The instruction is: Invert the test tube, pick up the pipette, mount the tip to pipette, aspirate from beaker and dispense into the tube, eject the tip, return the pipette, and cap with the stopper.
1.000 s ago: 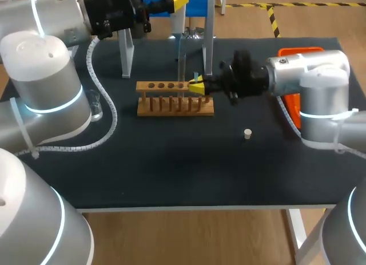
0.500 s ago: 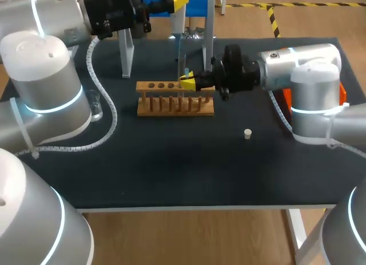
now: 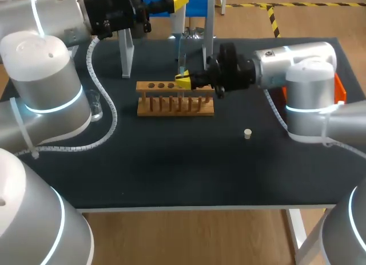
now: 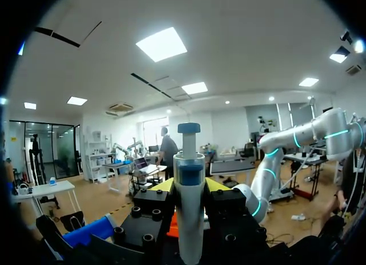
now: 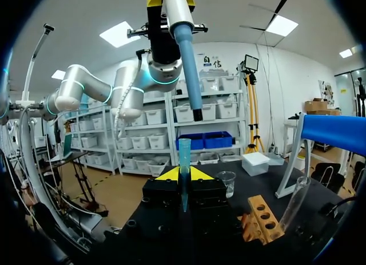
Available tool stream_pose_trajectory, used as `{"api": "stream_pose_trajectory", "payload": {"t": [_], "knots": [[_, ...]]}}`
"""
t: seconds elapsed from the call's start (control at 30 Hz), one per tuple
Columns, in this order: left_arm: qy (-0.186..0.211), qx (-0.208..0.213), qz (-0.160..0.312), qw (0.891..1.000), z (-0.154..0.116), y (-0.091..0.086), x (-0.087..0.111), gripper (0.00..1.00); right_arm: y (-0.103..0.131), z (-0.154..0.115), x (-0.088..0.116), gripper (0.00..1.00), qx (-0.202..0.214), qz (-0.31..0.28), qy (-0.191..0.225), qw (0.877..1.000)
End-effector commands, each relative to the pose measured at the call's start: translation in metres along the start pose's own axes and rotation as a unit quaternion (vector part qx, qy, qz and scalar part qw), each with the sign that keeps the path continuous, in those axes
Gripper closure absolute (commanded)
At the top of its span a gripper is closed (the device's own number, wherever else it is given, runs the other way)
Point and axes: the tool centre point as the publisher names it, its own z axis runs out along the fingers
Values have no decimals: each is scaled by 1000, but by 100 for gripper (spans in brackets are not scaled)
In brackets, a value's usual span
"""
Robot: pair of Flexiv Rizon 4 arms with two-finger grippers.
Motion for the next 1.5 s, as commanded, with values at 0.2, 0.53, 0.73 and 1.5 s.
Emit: {"api": "stream_pose_trajectory", "payload": {"t": [0.2, 0.53, 0.73, 1.5], "knots": [[0, 1, 0, 1000, 0, 0, 0, 100, 3, 5, -2, 100, 1, 1, 1, 1000], [0, 1, 0, 1000, 0, 0, 0, 100, 4, 8, -3, 100, 2, 1, 1, 1000], [0, 1, 0, 1000, 0, 0, 0, 100, 6, 8, -4, 100, 1, -1, 0, 1000], [0, 1, 0, 1000, 0, 0, 0, 100, 9, 10, -9, 100, -1, -3, -2, 1000]]}}
